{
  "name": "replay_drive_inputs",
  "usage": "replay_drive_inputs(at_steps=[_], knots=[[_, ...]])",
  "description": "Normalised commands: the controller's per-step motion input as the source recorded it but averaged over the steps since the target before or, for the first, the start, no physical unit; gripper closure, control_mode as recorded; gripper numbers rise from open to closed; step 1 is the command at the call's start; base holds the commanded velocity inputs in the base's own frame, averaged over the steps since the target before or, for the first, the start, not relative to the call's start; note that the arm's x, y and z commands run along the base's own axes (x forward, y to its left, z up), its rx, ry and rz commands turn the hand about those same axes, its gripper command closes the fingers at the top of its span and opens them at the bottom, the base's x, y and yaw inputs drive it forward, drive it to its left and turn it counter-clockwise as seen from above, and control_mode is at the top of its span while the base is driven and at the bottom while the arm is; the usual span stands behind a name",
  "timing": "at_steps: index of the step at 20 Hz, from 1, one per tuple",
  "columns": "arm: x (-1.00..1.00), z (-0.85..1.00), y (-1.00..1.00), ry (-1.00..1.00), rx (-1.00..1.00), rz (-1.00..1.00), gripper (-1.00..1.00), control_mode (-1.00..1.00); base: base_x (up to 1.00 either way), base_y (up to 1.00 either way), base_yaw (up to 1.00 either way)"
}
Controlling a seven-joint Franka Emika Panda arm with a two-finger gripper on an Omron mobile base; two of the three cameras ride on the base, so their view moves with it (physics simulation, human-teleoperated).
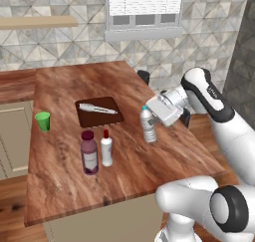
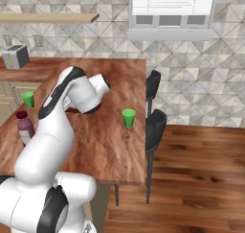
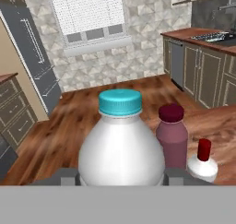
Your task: Place the drinks on the dining counter in a tight cluster.
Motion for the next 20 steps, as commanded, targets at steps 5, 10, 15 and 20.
replay_drive_inputs(at_steps=[5,10,15,20], knots=[[0.24,-0.74,0.35,-0.03,0.04,0.00,1.00,-1.00,0.00,0.00,0.00],[0.07,-0.68,0.24,-0.06,0.08,0.00,1.00,-1.00,0.00,0.00,0.00],[0.34,-0.51,0.11,-0.02,0.09,0.00,1.00,-1.00,0.00,0.00,0.00],[0.62,-0.12,-0.02,0.00,0.04,0.00,1.00,-1.00,0.00,0.00,0.00]])
